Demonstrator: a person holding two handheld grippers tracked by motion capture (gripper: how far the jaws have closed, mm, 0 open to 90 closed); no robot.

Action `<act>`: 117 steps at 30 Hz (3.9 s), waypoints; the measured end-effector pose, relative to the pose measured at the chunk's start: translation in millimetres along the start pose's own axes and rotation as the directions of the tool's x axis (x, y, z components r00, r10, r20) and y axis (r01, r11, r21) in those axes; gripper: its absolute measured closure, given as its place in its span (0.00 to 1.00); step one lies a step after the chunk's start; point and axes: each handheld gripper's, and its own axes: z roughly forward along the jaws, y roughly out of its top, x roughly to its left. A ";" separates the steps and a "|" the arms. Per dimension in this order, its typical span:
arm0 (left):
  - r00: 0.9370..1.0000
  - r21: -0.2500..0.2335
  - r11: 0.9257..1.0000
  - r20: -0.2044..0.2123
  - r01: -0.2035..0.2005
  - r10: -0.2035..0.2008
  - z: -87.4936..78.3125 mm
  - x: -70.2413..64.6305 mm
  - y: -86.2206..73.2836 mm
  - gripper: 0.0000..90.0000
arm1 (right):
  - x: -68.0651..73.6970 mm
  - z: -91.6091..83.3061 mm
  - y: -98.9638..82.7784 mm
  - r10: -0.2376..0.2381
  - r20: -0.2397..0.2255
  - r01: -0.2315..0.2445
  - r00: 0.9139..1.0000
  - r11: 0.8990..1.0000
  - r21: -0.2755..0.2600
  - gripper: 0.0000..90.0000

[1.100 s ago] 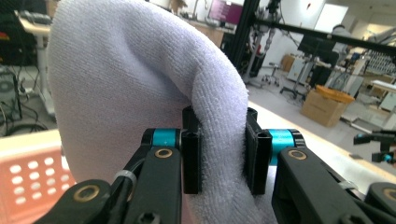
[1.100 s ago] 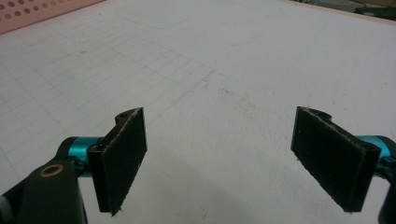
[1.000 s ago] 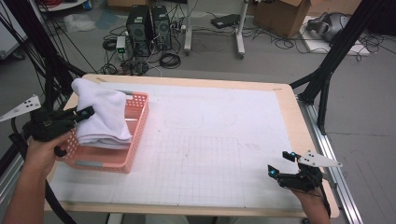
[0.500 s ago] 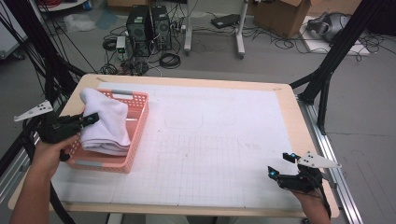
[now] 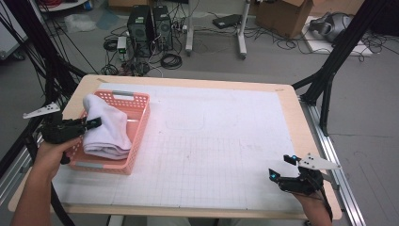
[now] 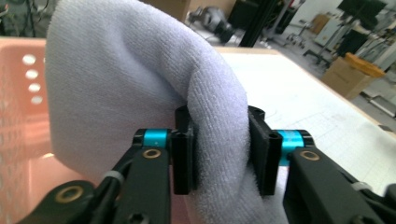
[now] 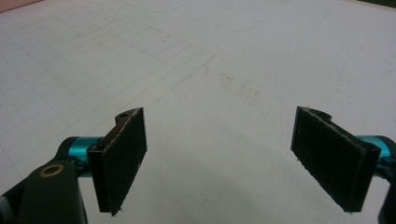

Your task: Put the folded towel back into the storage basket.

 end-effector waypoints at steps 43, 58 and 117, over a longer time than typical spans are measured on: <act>0.882 0.492 0.866 -0.443 0.090 0.160 59.0 -16.6 1.9 0.43 | -0.7 -3.9 1.5 0.007 -0.010 -0.008 1.000 1.000 -0.015 0.19; 0.914 0.508 0.855 -0.387 0.102 0.121 90.8 -15.3 -5.7 0.47 | -1.6 -6.1 1.4 0.011 -0.012 -0.011 1.000 1.000 -0.019 0.19; 0.974 -0.220 0.949 -0.036 -0.224 0.222 45.3 -146.5 -18.6 0.22 | -3.7 -14.1 8.1 0.033 -0.018 -0.035 0.999 0.992 -0.121 0.19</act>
